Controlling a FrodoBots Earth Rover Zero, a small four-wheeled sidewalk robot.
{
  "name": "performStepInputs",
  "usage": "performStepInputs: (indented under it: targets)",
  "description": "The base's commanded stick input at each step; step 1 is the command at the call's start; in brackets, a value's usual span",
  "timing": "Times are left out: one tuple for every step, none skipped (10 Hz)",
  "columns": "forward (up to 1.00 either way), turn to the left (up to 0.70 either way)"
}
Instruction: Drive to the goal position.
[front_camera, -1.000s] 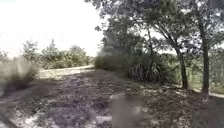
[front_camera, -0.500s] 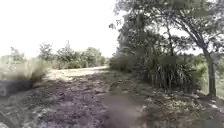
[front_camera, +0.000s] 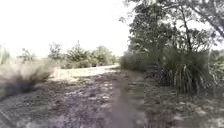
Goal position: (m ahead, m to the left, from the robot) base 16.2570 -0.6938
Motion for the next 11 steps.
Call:
performStepInputs:
  targets:
    - [0.85,0.00]
    - [0.85,0.00]
    - [0.85,0.00]
    - [0.85,0.00]
    - [0.85,0.00]
    - [0.85,0.00]
    - [0.85,0.00]
    - [0.85,0.00]
    - [0.85,0.00]
    - [0.85,0.00]
    - [0.85,0.00]
